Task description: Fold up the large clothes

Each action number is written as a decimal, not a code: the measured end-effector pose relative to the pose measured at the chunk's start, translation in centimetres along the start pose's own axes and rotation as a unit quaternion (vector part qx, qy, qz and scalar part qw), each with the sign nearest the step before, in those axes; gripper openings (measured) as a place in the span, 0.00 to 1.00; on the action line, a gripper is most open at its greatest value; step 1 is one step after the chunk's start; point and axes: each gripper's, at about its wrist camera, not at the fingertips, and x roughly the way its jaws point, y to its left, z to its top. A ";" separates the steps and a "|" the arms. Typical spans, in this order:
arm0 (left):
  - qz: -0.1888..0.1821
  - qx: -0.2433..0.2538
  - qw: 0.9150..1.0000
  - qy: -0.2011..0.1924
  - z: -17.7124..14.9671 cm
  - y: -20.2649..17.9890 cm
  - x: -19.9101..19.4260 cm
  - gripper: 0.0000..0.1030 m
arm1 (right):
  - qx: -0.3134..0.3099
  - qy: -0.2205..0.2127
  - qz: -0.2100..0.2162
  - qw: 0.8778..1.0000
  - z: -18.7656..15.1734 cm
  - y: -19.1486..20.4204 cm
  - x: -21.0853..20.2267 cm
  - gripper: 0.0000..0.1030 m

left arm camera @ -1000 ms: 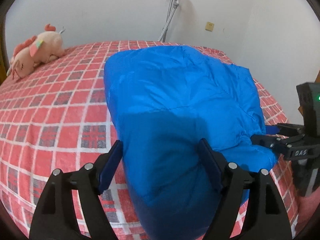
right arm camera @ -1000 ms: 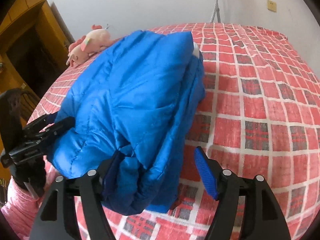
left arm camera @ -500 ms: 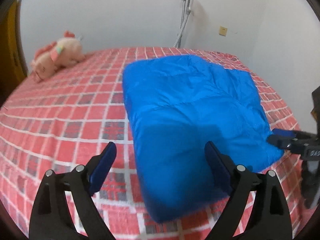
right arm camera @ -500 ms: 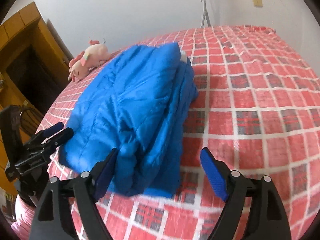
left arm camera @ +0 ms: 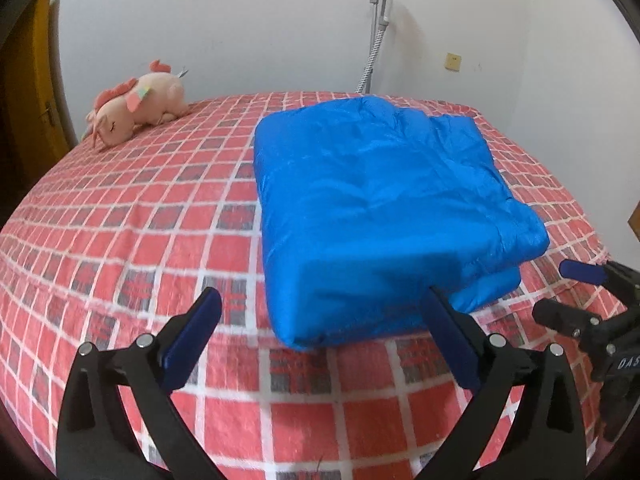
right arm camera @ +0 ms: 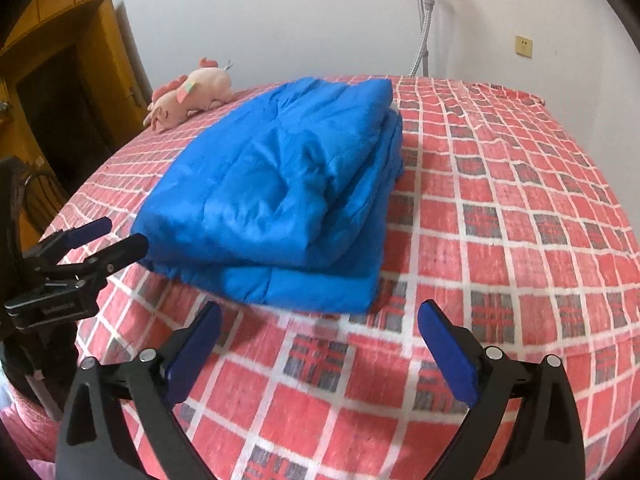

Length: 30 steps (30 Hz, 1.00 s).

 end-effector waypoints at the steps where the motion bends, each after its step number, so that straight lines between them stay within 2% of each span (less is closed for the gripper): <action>1: 0.004 -0.001 1.000 0.002 -0.2 0.0 -0.1 0.96 | 0.000 0.002 0.000 1.000 -0.2 0.1 0.0 0.95; 14: 0.025 -0.002 1.000 -0.002 -1.8 0.1 -2.5 0.96 | 0.013 -0.004 -0.016 1.000 -1.3 0.3 -1.5 0.95; 30: 0.024 -0.002 1.000 -0.018 -2.0 -0.2 -5.3 0.96 | 0.001 -0.017 -0.020 1.000 -1.4 1.3 -3.6 0.95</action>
